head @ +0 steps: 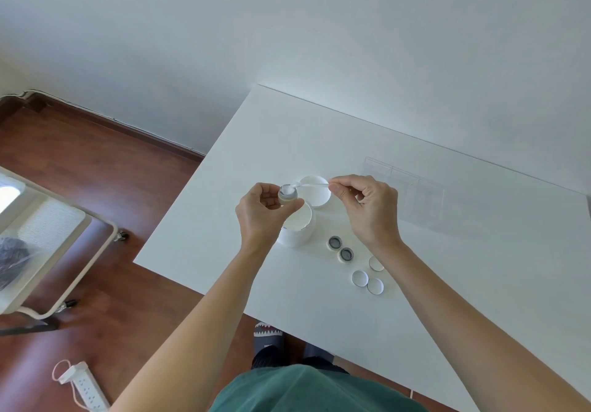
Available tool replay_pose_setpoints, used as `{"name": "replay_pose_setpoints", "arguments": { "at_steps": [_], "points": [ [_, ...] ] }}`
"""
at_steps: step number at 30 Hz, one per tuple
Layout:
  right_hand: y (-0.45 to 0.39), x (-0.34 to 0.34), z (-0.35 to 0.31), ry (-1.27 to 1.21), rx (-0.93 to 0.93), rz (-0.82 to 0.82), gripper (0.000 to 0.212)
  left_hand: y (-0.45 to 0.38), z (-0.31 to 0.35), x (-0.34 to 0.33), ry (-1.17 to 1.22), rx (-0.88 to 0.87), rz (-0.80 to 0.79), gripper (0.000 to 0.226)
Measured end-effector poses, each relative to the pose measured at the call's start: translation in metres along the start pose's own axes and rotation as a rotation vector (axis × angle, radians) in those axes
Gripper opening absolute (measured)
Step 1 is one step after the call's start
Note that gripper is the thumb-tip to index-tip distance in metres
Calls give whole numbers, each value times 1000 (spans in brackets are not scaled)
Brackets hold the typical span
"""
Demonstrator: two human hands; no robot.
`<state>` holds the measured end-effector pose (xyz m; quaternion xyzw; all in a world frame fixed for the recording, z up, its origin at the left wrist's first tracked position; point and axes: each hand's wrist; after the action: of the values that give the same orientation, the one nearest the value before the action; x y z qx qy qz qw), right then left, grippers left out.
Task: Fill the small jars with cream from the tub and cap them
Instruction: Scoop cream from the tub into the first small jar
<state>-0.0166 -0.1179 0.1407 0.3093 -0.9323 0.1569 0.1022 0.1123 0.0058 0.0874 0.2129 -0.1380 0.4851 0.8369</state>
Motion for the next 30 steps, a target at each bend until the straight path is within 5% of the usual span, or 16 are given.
{"name": "replay_pose_setpoints", "arguments": {
  "at_steps": [30],
  "points": [
    [6,-2,-9,178,173,-130,10,3,-4,4,-22,-125,-38,33]
  ]
}}
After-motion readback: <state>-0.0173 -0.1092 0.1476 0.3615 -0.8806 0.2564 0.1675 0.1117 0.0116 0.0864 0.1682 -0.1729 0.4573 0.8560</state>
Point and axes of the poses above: each hand's wrist, its own y-axis away from the middle knuckle, its own x-axis out of the back of the hand, z = x × y, and after that the axes turned 15 degrees about -y, right-handed
